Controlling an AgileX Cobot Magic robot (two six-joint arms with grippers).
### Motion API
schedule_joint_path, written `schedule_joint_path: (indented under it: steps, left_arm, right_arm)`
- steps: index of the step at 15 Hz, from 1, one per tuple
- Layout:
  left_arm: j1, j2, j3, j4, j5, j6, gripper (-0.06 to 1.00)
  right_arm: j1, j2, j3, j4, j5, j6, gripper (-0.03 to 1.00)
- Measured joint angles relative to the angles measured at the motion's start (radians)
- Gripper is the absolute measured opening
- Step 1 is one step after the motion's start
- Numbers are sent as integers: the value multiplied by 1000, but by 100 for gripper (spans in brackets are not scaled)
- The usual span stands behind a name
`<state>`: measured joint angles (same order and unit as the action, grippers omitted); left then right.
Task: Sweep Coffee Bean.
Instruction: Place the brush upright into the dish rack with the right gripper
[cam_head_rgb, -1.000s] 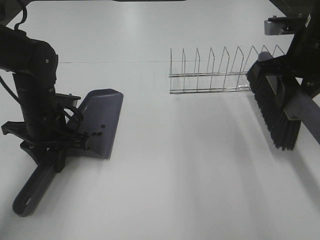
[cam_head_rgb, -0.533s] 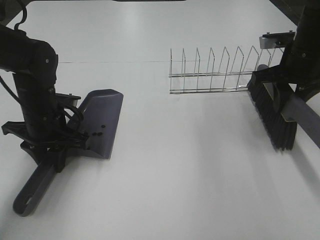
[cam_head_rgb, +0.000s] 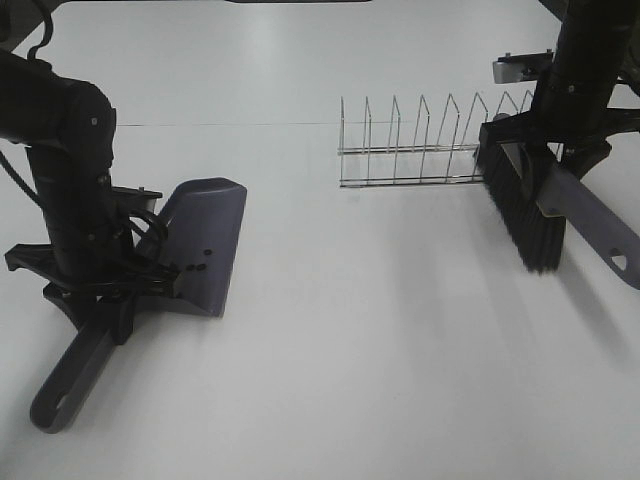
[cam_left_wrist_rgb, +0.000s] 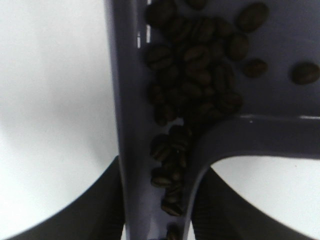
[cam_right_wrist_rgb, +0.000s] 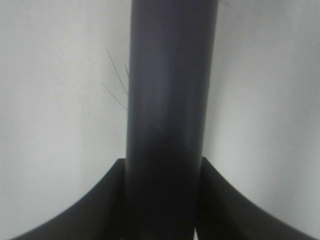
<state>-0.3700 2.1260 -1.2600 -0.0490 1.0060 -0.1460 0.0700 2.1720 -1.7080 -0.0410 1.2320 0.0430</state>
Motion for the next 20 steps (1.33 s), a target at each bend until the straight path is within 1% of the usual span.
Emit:
schedule_joint_path:
  steps: [6,9,11,20]
  left_arm:
    - [0,0,0,0,0,0,34]
    - [0,0,0,0,0,0,34]
    - [0,0,0,0,0,0,34]
    - [0,-1,0,0,-1,0,34]
  right_arm:
    - [0,135,-224,7,3,-13,31]
    - [0,237,-392,3,7,-16,31]
    - [0,273,-459,5,8,-15,31]
    - [-4,298,-484,14,-2,-13,31]
